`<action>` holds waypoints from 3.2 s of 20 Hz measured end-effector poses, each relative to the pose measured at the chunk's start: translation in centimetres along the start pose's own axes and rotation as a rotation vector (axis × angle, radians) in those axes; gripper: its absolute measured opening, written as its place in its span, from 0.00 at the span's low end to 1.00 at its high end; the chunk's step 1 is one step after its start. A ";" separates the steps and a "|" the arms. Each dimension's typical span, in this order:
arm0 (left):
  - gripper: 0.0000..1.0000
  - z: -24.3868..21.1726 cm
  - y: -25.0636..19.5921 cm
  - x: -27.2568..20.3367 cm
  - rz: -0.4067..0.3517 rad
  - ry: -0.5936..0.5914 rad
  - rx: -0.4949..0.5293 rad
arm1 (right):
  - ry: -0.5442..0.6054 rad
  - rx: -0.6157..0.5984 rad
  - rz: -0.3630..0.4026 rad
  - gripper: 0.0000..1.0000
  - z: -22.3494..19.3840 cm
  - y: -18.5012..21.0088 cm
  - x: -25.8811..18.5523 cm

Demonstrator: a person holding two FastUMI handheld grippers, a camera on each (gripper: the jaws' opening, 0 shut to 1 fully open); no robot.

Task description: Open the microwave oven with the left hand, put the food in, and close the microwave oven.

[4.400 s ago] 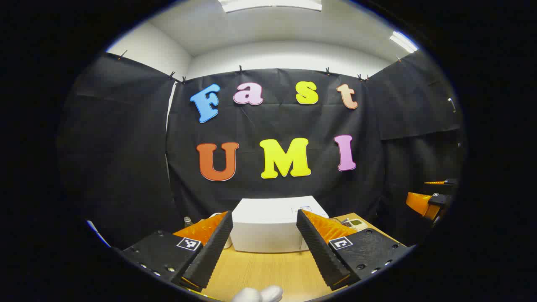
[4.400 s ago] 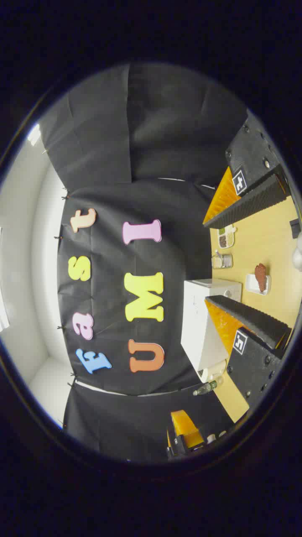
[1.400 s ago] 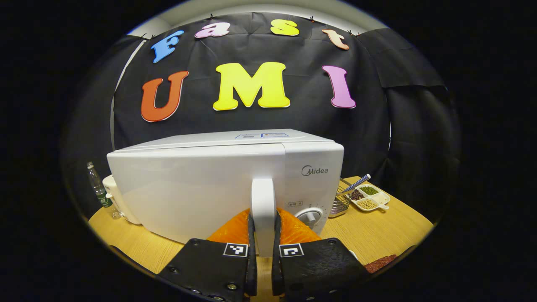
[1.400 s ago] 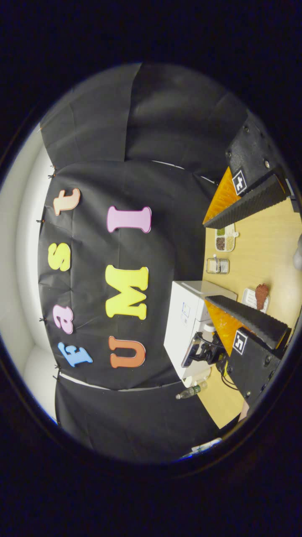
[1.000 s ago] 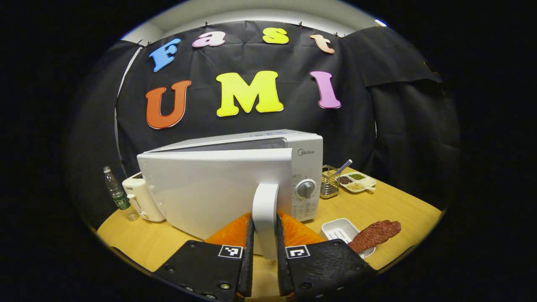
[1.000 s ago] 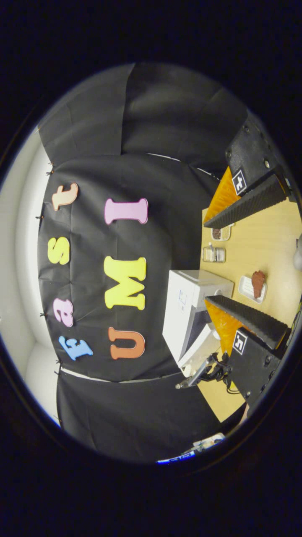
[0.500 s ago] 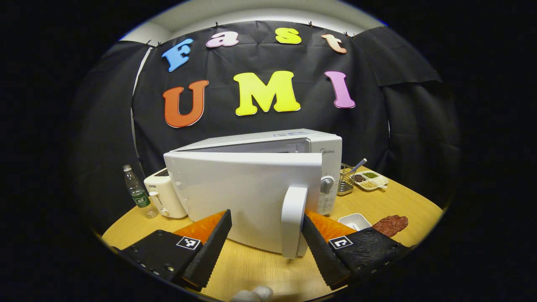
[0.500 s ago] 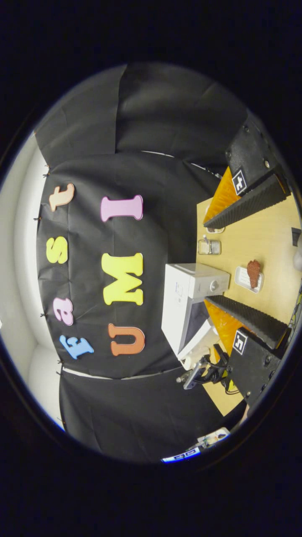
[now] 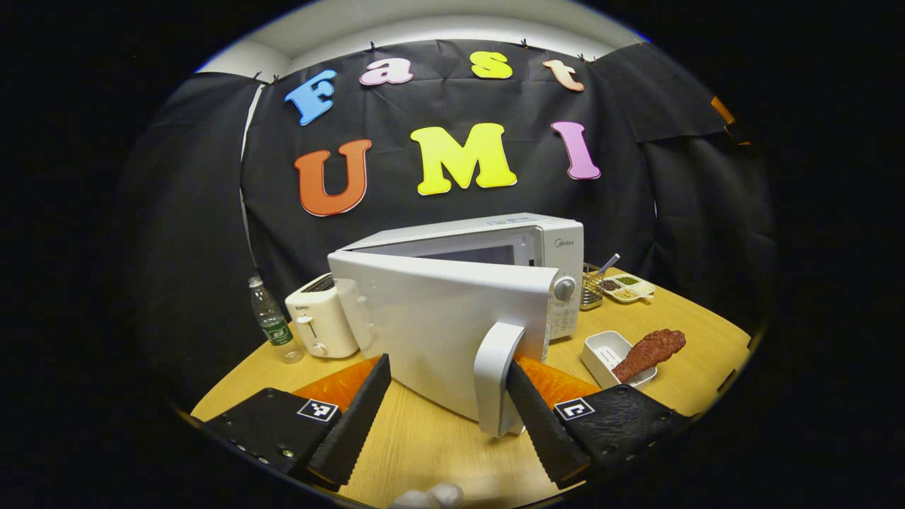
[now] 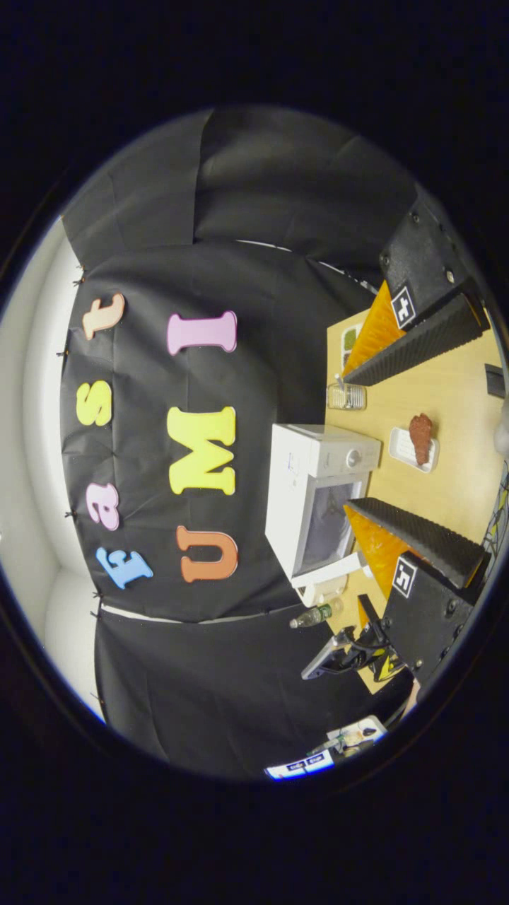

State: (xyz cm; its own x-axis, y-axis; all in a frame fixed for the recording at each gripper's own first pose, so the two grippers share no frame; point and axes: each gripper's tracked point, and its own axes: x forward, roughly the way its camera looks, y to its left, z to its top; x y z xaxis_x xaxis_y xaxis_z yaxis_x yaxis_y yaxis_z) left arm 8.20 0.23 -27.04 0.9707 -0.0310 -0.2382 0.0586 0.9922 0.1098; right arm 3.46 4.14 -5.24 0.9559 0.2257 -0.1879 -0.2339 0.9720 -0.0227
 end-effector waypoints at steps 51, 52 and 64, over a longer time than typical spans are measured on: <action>0.95 8.5 4.2 -13.7 0.299 0.016 -0.057 | 0.592 0.386 0.341 0.16 -24.6 -4.7 19.8; 0.95 8.5 4.2 -13.5 0.285 0.013 -0.060 | 0.579 0.365 0.337 0.16 -24.0 -4.7 19.8; 0.95 7.1 8.9 -13.1 0.130 -0.016 -0.056 | 0.298 0.507 0.247 0.15 -11.8 7.0 20.3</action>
State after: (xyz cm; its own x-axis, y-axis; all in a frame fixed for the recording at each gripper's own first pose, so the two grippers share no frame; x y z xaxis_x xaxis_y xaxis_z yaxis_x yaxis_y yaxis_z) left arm -2.32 8.60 -16.14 0.9729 0.0971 -0.2099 -0.0808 0.9931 0.0850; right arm 19.11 14.69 -20.76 0.7772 0.4902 -0.3945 -0.2584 0.8203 0.5102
